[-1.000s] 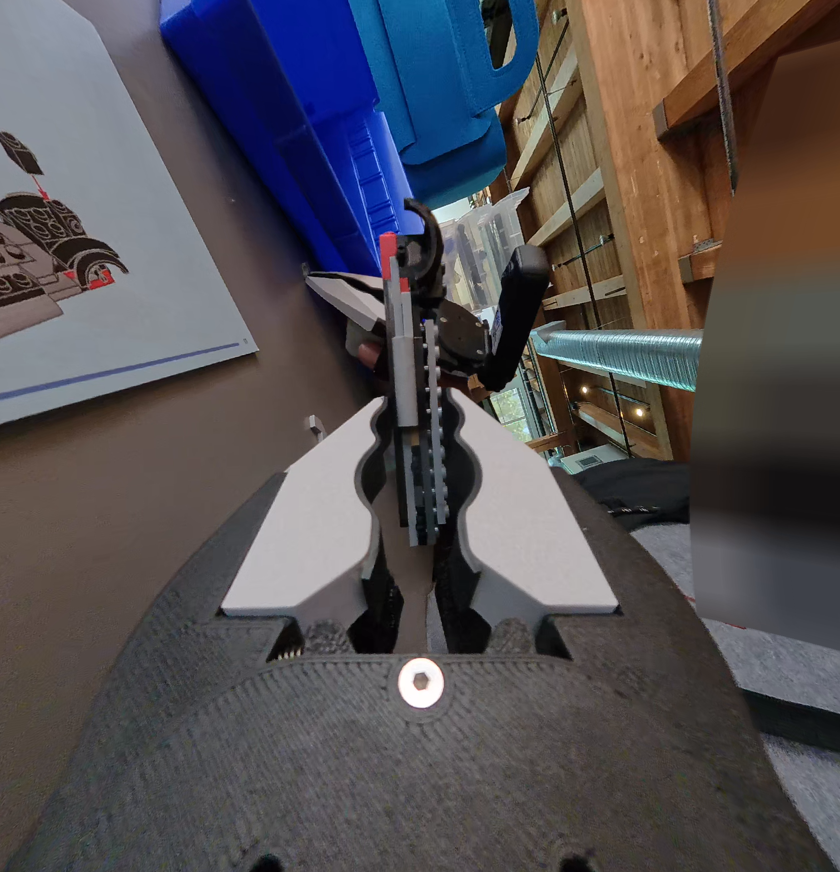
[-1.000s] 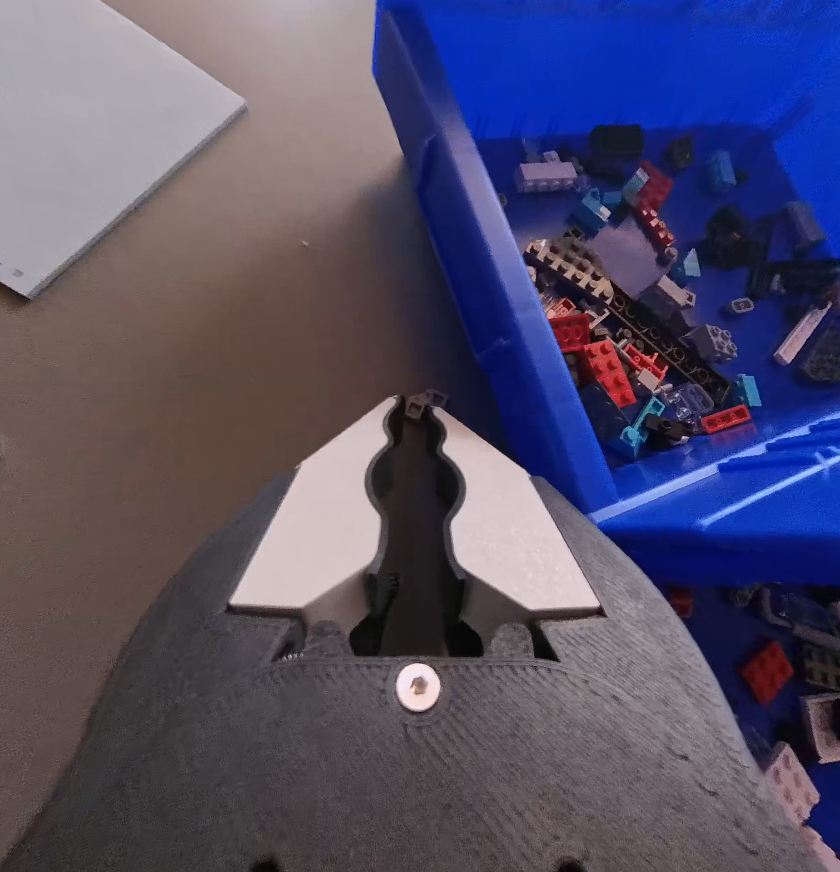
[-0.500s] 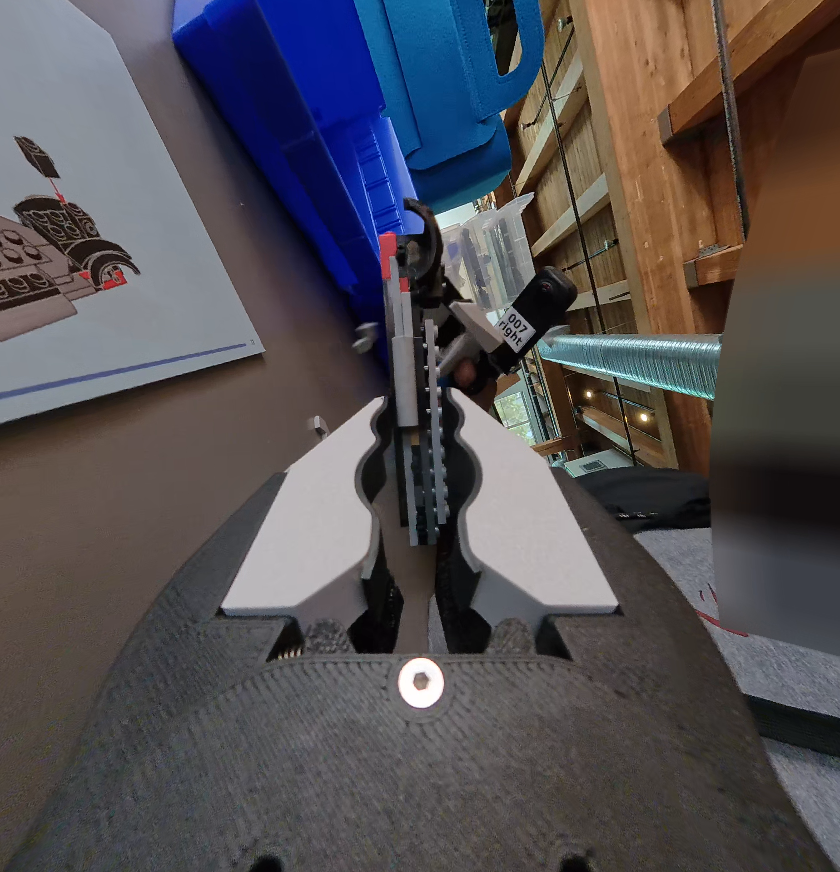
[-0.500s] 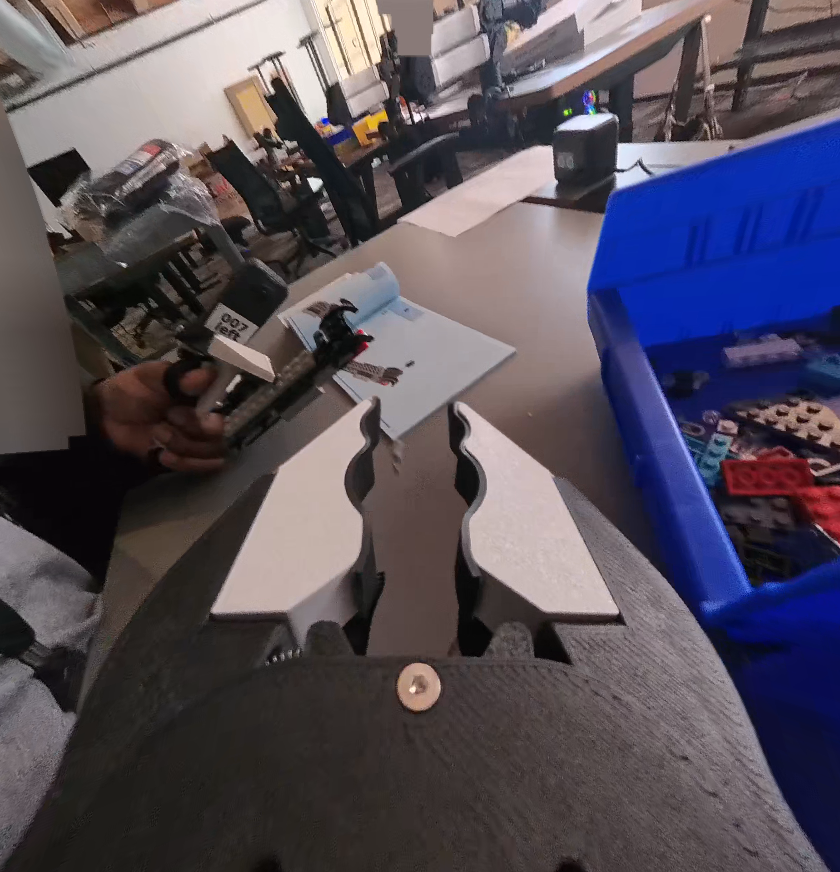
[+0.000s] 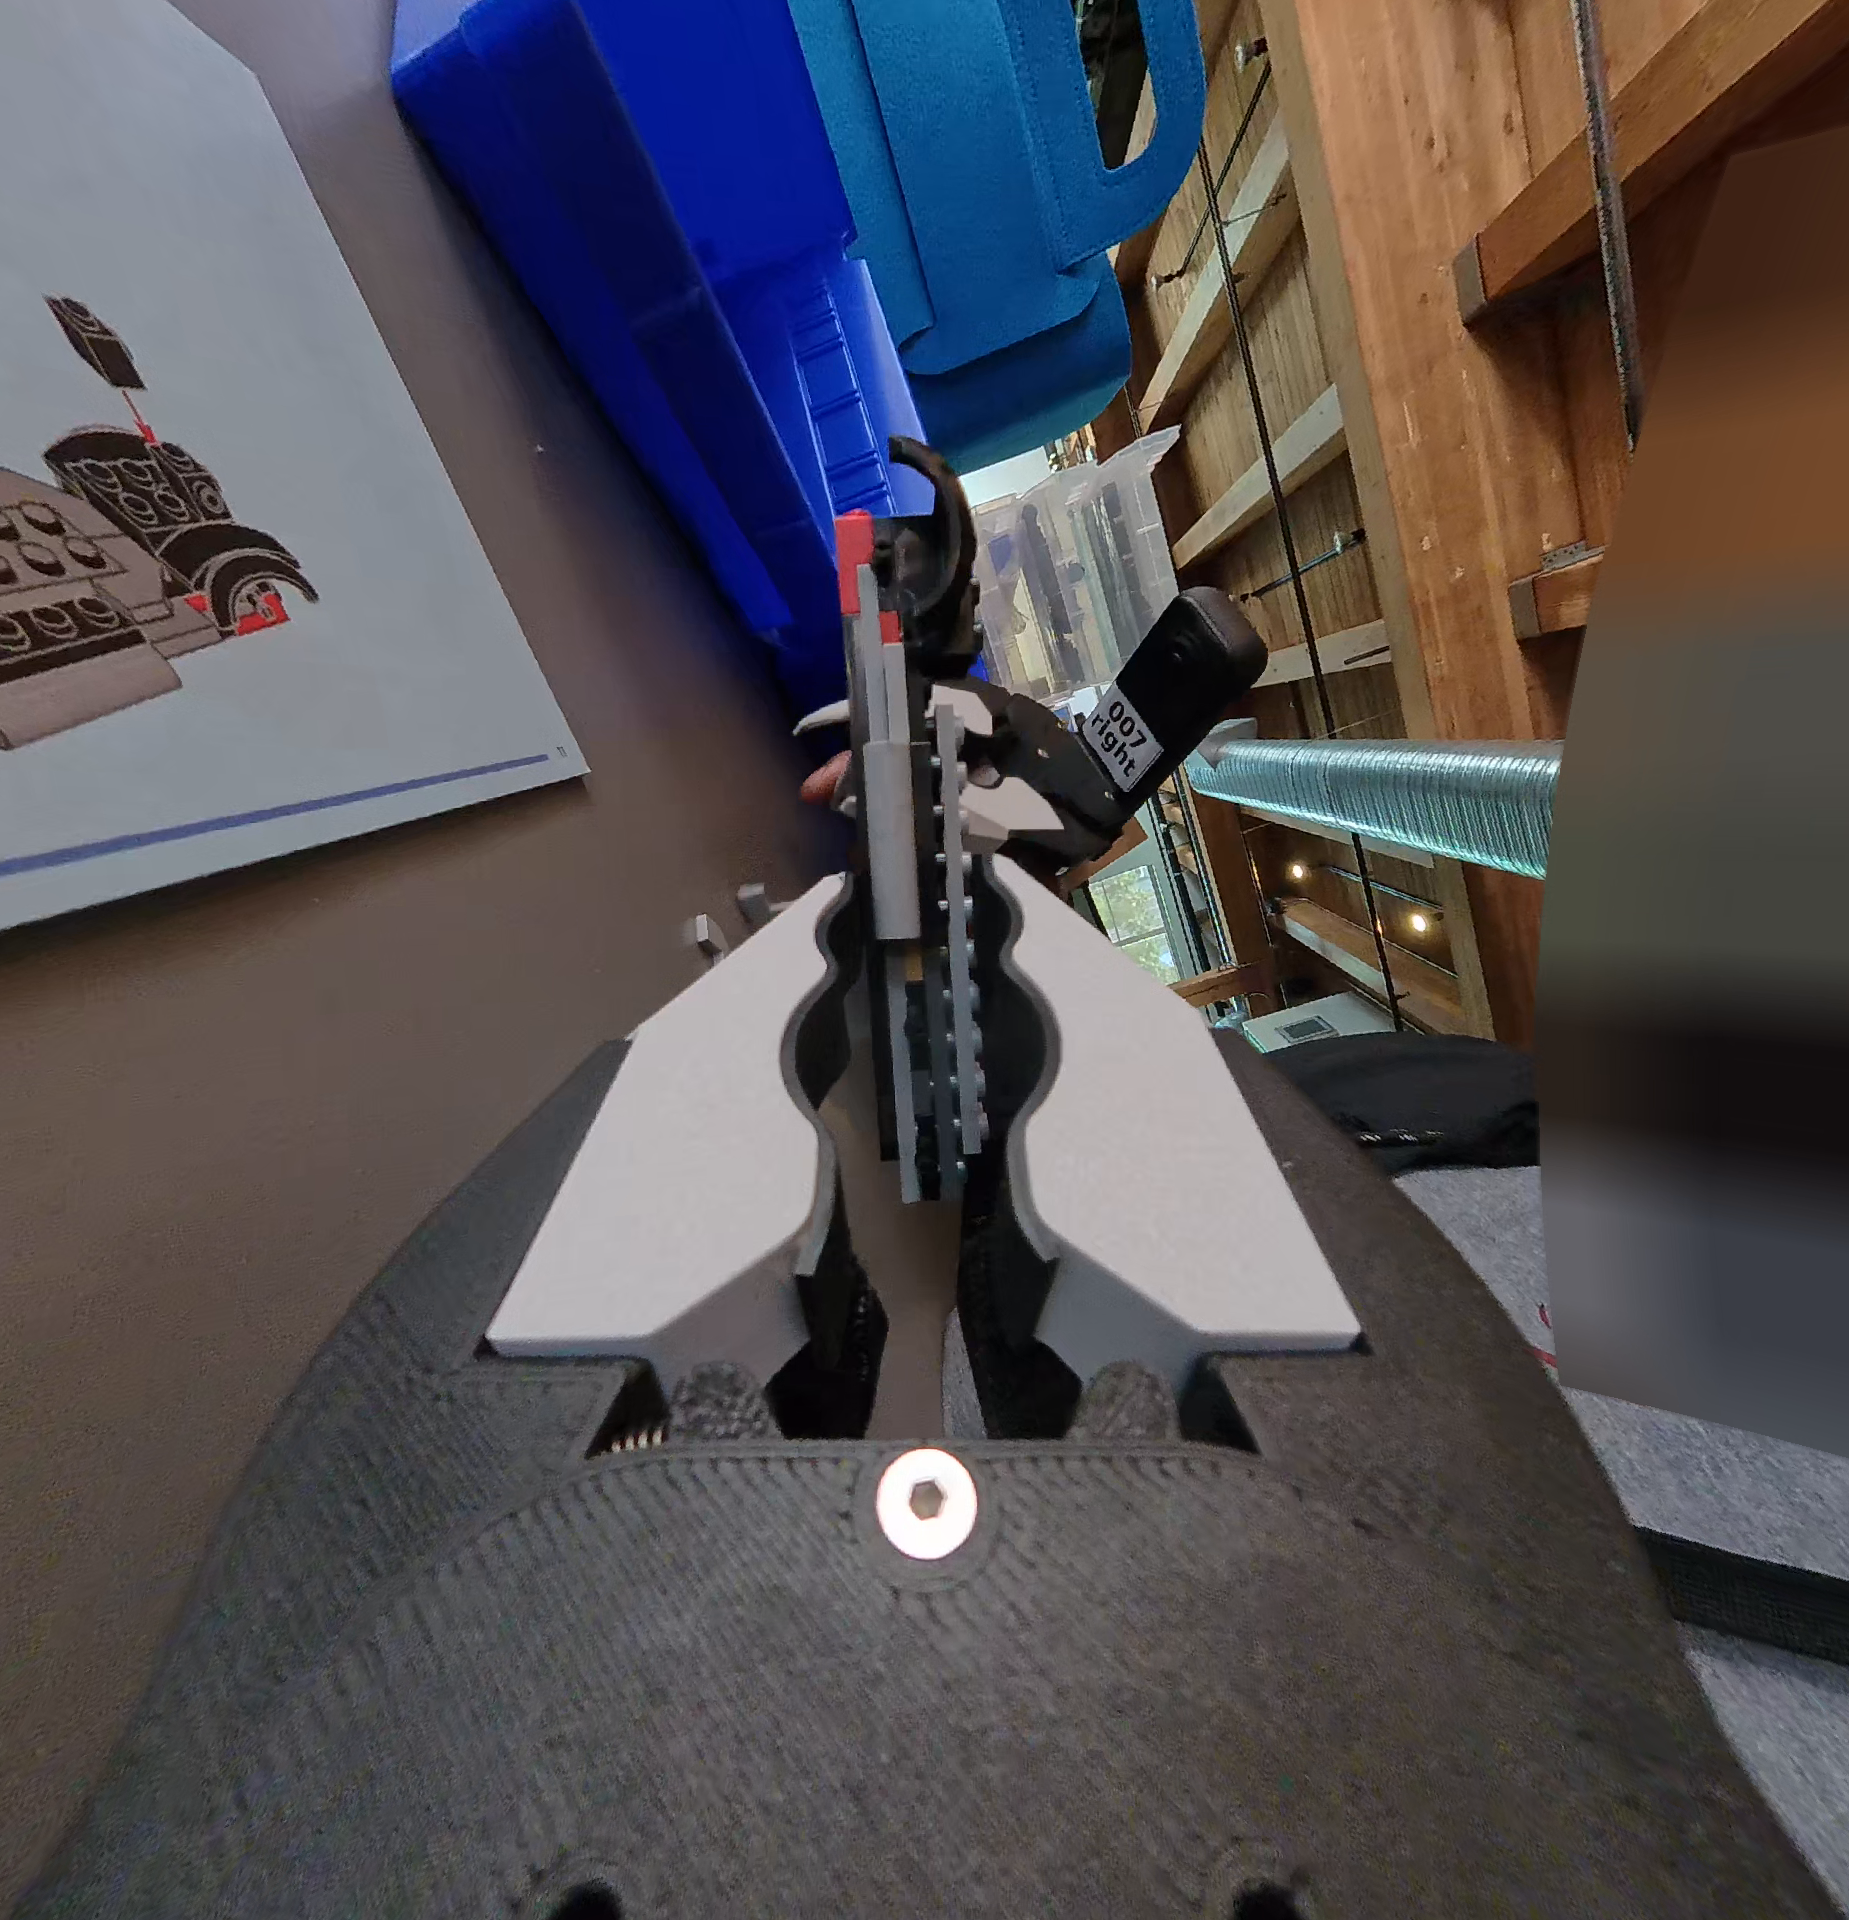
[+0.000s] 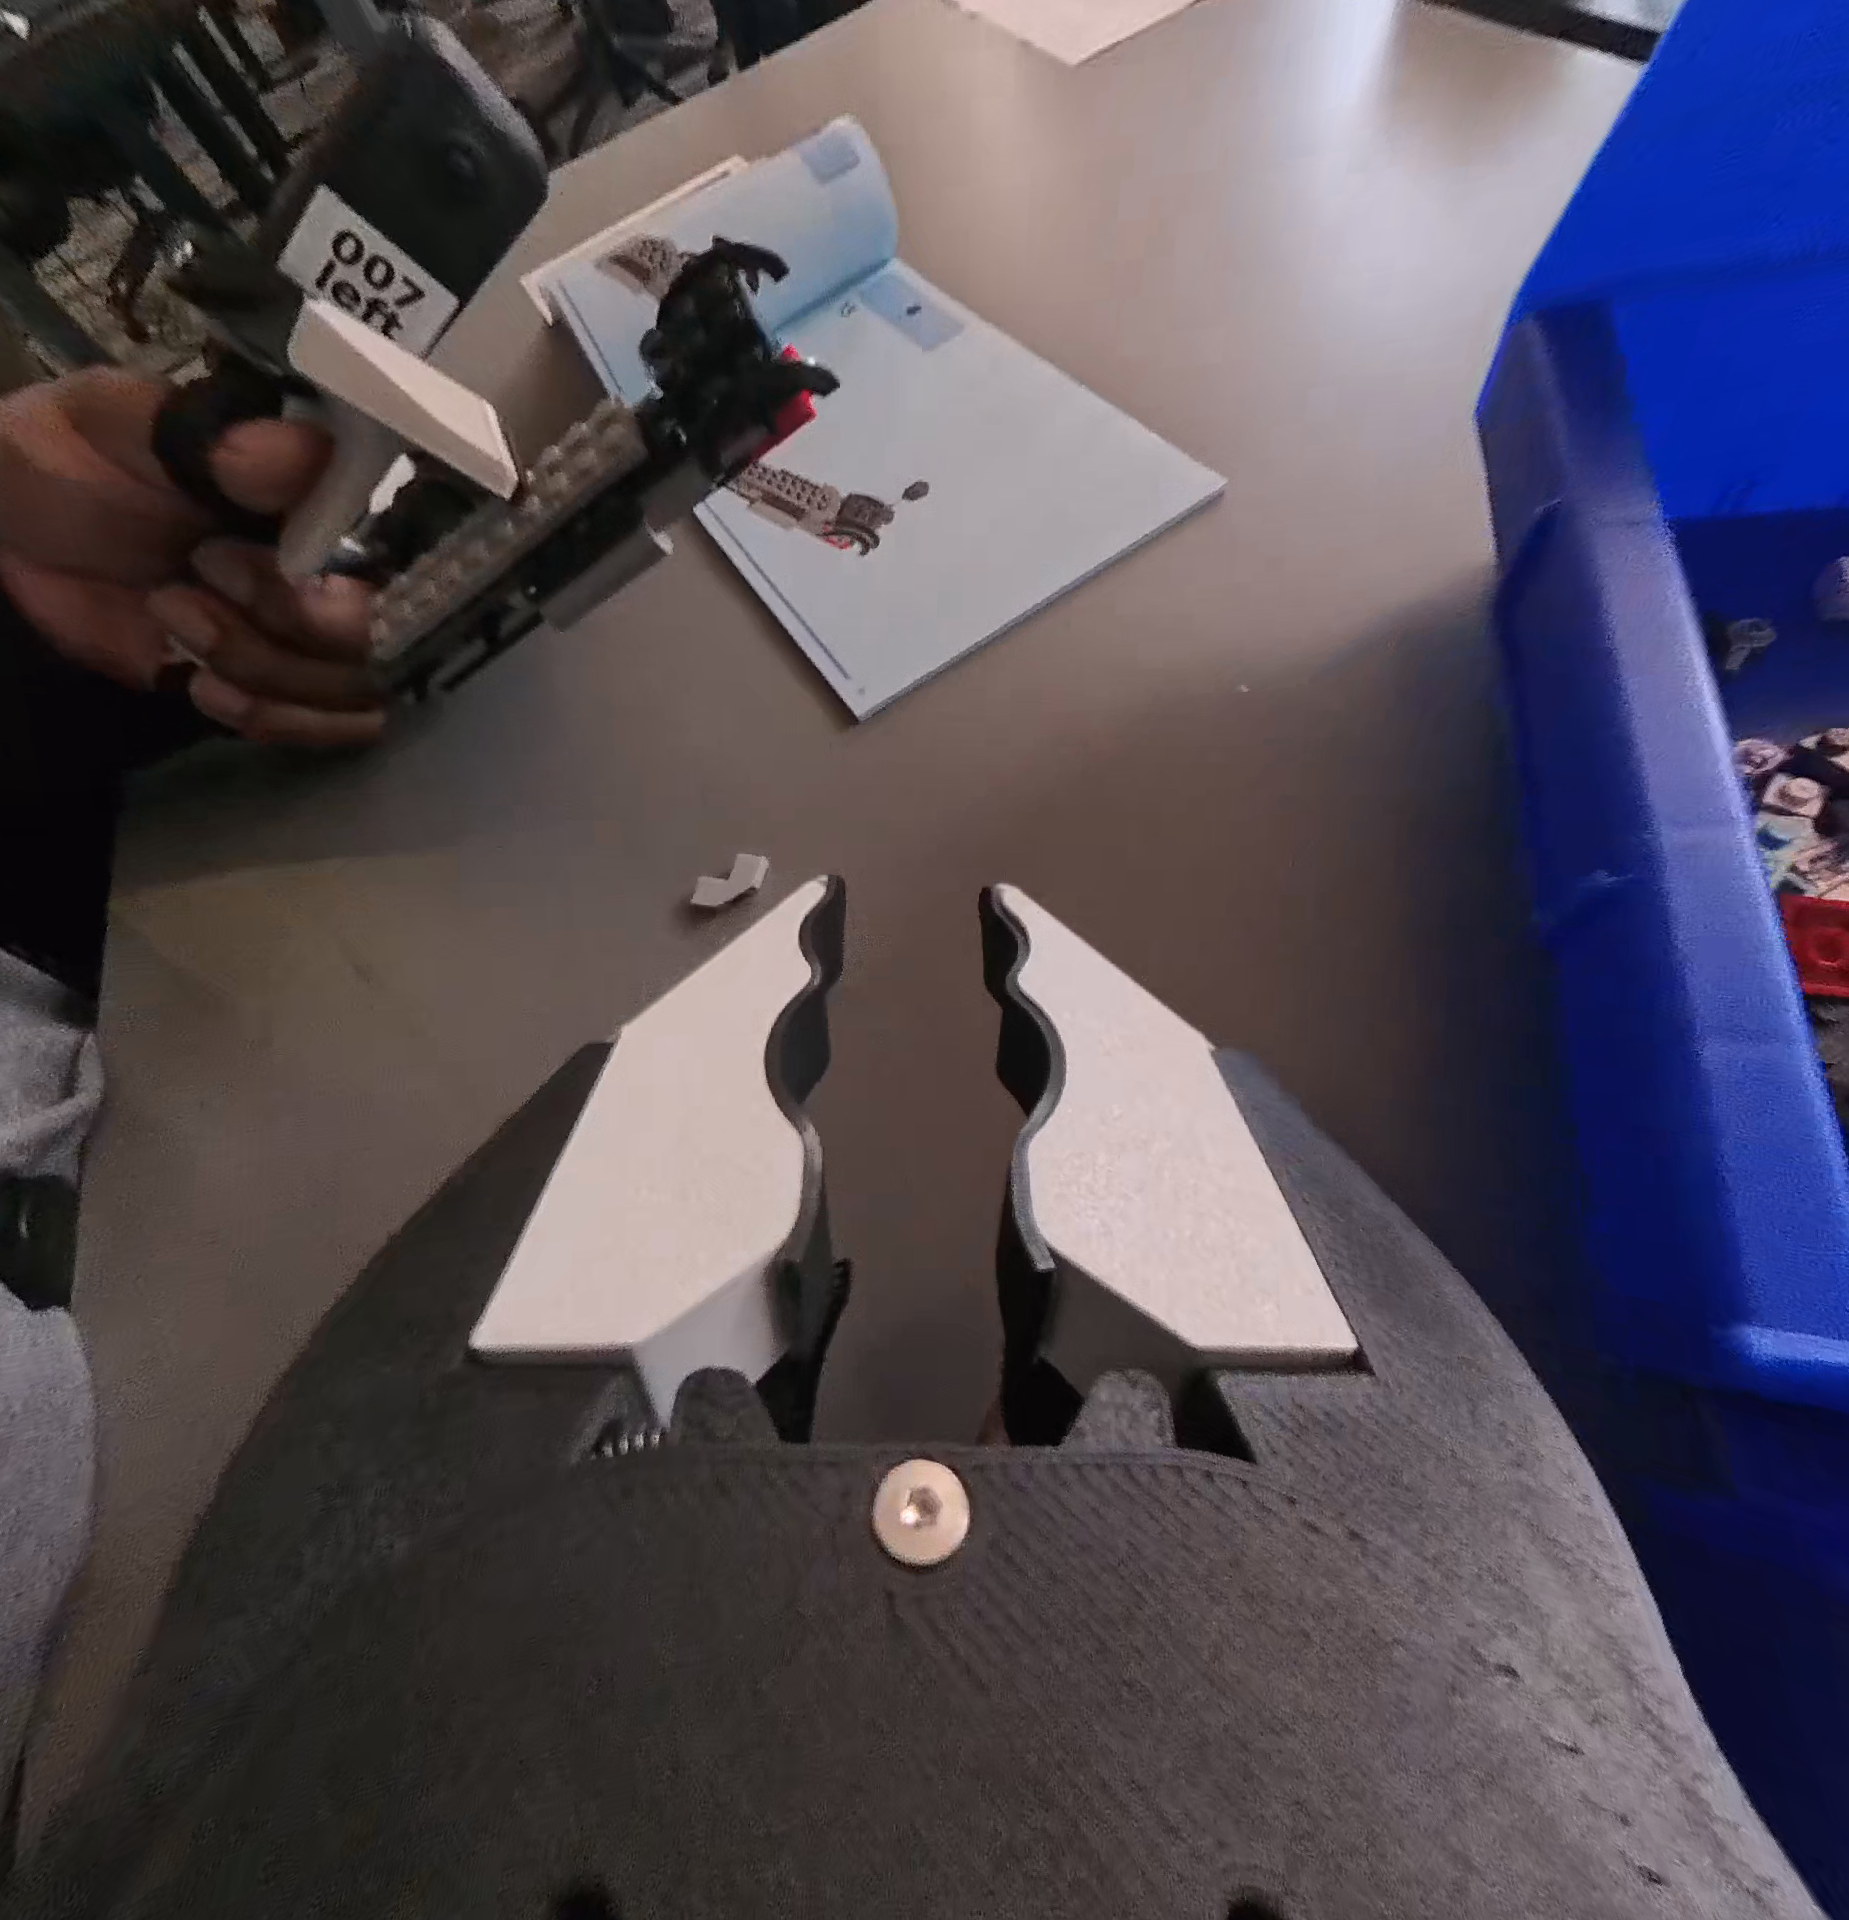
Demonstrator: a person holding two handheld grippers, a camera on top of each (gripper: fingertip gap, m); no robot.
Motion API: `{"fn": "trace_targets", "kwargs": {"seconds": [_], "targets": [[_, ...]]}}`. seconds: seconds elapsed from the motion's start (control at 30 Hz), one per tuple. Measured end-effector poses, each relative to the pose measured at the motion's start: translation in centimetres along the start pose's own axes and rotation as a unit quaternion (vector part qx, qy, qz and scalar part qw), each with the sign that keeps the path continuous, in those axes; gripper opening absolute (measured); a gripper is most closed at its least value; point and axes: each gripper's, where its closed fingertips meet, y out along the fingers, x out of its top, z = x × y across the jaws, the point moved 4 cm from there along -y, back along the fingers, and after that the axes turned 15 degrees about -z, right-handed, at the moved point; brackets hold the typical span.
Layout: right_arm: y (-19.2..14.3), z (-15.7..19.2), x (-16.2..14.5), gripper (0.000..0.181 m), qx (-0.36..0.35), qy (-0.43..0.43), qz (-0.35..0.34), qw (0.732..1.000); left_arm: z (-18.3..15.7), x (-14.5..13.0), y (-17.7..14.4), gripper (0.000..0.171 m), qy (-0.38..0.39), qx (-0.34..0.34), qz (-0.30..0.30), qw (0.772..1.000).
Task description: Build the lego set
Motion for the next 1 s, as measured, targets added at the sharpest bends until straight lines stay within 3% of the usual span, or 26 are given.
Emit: {"fn": "trace_targets", "kwargs": {"seconds": [0.53, 0.77, 1.0], "targets": [[-0.7, 3.6, -3.0, 0.034, 0.076, -0.104, 0.092, 0.987, -0.1, -0.4, -0.2, 0.020, 0.005, 0.001, 0.005, 1.000], [-0.4, 2.6, -3.6, 0.037, 0.041, -0.165, 0.121, 0.978, -0.2, -0.6, -0.2, 0.020, 0.008, 0.002, 0.008, 1.000], [0.2, 0.9, -3.0, 0.036, -0.019, -0.172, 0.107, 0.979, -0.2, -0.6, -0.1, 0.020, 0.006, 0.002, 0.012, 1.000]]}}
